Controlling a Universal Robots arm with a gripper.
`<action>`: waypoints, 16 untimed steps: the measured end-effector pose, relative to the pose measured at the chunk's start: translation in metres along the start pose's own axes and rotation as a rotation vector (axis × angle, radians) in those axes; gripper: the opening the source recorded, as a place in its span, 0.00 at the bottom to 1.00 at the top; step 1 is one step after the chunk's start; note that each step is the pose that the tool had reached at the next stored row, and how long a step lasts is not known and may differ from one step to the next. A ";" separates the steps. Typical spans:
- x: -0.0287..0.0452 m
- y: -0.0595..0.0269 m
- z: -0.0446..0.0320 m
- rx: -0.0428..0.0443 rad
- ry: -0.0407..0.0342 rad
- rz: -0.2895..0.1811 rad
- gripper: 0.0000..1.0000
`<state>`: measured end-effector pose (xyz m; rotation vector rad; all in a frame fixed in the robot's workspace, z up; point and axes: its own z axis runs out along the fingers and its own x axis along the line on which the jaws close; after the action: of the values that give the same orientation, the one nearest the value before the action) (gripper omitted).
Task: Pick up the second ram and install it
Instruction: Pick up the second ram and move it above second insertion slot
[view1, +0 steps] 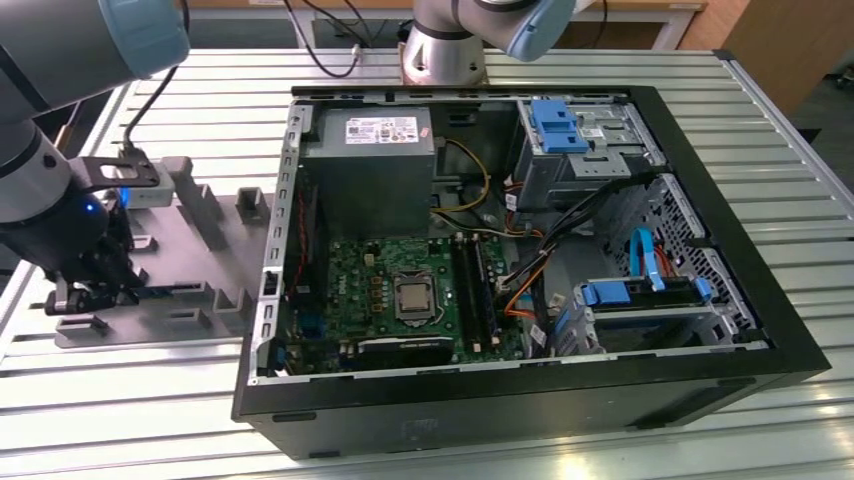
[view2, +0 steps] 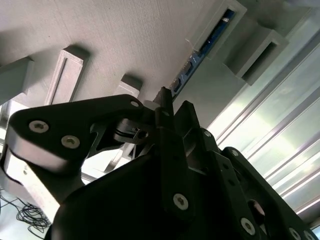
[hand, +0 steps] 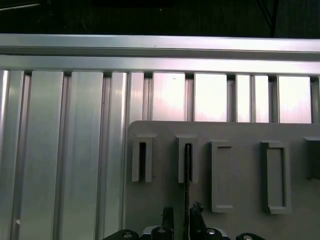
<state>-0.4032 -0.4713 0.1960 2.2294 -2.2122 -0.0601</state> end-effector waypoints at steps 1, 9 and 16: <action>0.0000 0.0000 0.0005 0.0001 -0.0001 0.000 0.27; 0.0001 -0.0001 0.0042 -0.0001 -0.0002 0.000 0.27; 0.0001 -0.0001 0.0045 0.0000 -0.0003 0.000 0.18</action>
<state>-0.4032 -0.4713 0.1915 2.2296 -2.2124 -0.0605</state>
